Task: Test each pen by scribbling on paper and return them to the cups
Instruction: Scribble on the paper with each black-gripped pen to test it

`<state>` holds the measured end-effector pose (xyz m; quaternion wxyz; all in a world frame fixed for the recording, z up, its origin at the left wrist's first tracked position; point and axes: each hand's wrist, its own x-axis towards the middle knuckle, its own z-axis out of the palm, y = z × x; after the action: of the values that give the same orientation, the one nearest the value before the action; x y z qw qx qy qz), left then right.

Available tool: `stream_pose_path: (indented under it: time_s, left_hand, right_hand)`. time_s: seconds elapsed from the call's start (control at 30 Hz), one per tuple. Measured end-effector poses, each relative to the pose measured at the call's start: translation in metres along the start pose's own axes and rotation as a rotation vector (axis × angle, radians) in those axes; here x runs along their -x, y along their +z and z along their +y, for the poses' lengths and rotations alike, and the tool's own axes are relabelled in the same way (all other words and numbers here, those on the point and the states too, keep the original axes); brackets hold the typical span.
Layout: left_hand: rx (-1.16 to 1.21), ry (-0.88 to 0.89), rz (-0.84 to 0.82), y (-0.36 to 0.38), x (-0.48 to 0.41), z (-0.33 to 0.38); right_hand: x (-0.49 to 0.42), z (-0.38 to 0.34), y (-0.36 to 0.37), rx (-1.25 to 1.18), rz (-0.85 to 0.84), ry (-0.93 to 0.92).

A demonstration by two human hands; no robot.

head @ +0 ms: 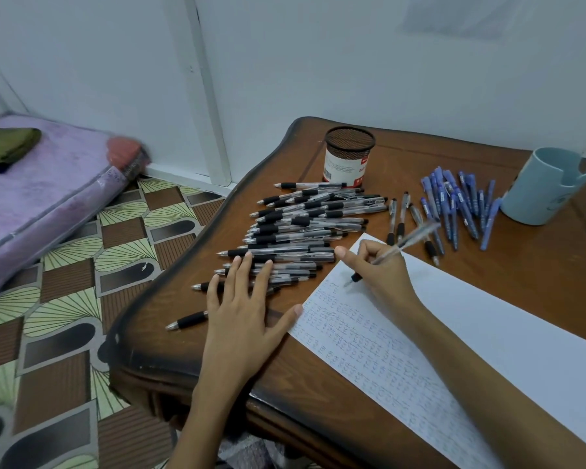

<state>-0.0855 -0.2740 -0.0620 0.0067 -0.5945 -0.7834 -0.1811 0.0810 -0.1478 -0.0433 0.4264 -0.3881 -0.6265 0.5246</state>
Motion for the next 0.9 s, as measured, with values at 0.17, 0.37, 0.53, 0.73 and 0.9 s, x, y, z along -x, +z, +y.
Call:
stream_pose_path:
  time_s: [0.17, 0.37, 0.53, 0.73, 0.9]
  left_hand:
    - [-0.001, -0.001, -0.008, -0.0021, -0.0004, 0.0012]
    - [-0.007, -0.011, -0.011, -0.0034, 0.0003, 0.0023]
    - [0.004, -0.005, -0.006, -0.0018, 0.0003, 0.0017]
    - [-0.003, -0.002, -0.008, -0.0031, 0.0004, 0.0022]
    - [-0.003, 0.004, 0.007, -0.0021, 0.0000, 0.0014]
  right_hand:
    - [0.0027, -0.0006, 0.0020, 0.007, -0.080, 0.020]
    - [0.0011, 0.0056, 0.0031, 0.224, -0.017, -0.065]
    - [0.0004, 0.0071, 0.0048, 0.251, -0.014, -0.089]
    - [0.0016, 0.0088, 0.0041, 0.262, 0.001, -0.100]
    - [0.0003, 0.0086, 0.0036, 0.260, 0.057, -0.102]
